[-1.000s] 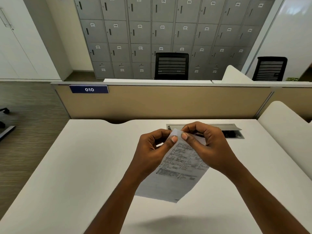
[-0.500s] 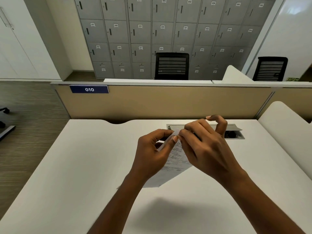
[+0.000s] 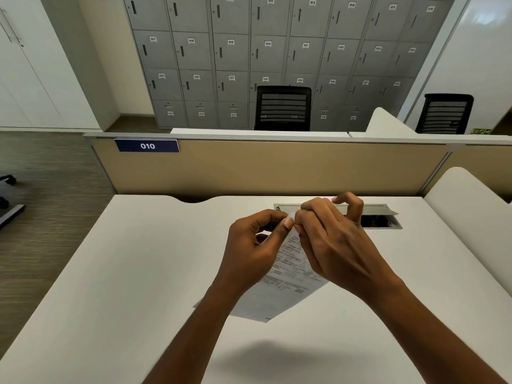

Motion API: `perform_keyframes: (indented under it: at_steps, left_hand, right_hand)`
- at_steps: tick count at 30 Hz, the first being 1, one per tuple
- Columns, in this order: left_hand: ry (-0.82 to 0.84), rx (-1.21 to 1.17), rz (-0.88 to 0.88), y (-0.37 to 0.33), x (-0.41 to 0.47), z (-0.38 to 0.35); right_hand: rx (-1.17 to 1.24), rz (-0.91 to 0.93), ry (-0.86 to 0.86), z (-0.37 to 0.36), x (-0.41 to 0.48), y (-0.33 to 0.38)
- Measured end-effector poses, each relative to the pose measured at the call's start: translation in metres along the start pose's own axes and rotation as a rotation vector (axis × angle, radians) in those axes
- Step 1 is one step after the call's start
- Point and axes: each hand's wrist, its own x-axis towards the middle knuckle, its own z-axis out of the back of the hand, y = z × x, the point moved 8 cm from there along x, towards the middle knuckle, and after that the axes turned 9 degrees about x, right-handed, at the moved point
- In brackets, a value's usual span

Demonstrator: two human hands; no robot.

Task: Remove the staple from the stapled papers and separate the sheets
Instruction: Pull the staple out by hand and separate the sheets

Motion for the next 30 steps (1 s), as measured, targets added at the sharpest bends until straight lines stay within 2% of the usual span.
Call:
perform_keyframes:
  at_steps: [8, 21, 30]
  left_hand:
    - [0.101, -0.027, 0.072, -0.001, 0.002, -0.006]
    - [0.127, -0.099, 0.217, 0.008, 0.003, -0.013]
    - [0.147, -0.099, 0.159, 0.003, 0.003, -0.010]
  right_hand:
    - [0.055, -0.008, -0.048, -0.007, -0.010, -0.003]
    - [0.133, -0.078, -0.092, -0.012, -0.014, -0.005]
    - [0.163, -0.169, -0.080, -0.007, -0.005, -0.009]
